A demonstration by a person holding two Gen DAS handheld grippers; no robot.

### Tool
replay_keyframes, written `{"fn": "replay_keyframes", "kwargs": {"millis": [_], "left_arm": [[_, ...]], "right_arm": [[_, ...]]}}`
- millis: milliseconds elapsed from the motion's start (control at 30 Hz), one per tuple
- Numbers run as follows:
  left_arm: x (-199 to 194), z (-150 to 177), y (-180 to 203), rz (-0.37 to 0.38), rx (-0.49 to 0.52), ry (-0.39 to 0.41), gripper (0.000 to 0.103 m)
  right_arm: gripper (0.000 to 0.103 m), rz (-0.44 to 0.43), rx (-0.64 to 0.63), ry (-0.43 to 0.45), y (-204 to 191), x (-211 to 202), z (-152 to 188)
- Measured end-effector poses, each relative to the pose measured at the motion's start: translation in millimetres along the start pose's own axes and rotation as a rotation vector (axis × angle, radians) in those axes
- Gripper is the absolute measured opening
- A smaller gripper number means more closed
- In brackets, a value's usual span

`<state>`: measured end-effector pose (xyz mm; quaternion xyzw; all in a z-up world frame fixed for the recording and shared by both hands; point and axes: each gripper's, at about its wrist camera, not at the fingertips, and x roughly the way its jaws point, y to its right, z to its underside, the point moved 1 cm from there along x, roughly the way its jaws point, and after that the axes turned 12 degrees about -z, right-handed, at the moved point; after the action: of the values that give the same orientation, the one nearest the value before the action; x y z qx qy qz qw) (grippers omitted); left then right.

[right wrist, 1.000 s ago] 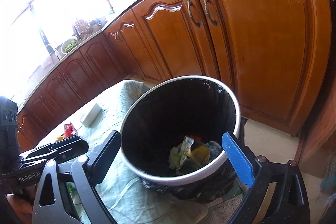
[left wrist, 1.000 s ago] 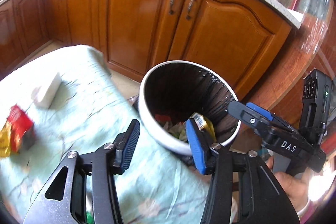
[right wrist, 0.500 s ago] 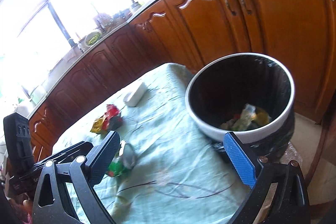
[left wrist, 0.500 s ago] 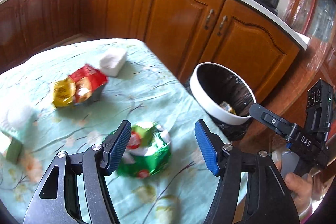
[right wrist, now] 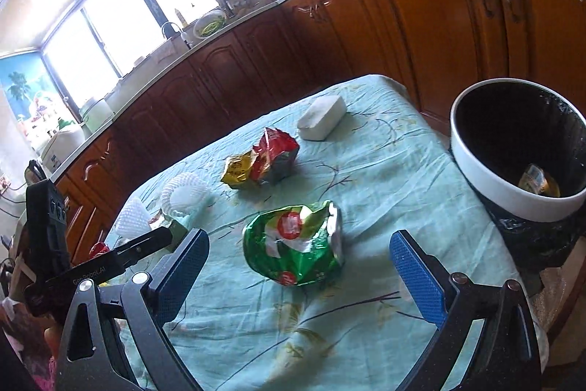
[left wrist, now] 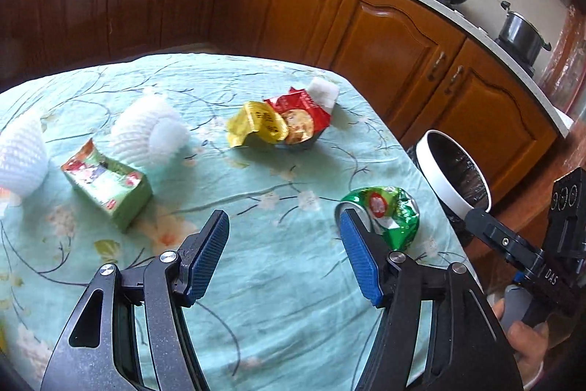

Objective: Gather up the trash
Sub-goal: 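Move the left tool toward the green milk carton while the right tool approaches the snack bags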

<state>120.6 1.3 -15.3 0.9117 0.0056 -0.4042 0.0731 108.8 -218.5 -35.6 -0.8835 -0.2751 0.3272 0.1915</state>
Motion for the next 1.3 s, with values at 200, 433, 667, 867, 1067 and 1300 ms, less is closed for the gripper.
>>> {"fn": "replay_keyframes", "kwargs": {"millis": [200, 433, 667, 867, 1067, 1300], "left_arm": [[-1.4, 0.7, -45.7, -0.063, -0.080, 0.003, 0.064], [4.2, -2.4, -93.2, -0.126, -0.165, -0.010, 0.064], [24.4, -0.8, -113.4, -0.140, -0.226, -0.071, 0.064], [46.1, -11.7, -119.1, -0.138, -0.260, -0.106, 0.064], [65.5, -26.7, -122.1, -0.167, -0.256, -0.119, 0.066], [80.8, -32.9, -119.3, -0.180, -0.192, -0.122, 0.062]], "right_arm": [[0.100, -0.045, -0.043, -0.026, -23.6, 20.9, -2.3], [0.099, -0.095, -0.053, -0.064, -38.3, 52.5, -4.3], [0.087, -0.119, -0.056, -0.094, -47.5, 90.1, -19.9], [0.078, -0.085, -0.057, -0.124, -48.8, 132.1, -42.2], [0.071, -0.002, -0.067, -0.200, -43.1, 178.9, -50.0], [0.028, 0.026, -0.046, -0.249, -28.1, 202.9, -45.8]]}}
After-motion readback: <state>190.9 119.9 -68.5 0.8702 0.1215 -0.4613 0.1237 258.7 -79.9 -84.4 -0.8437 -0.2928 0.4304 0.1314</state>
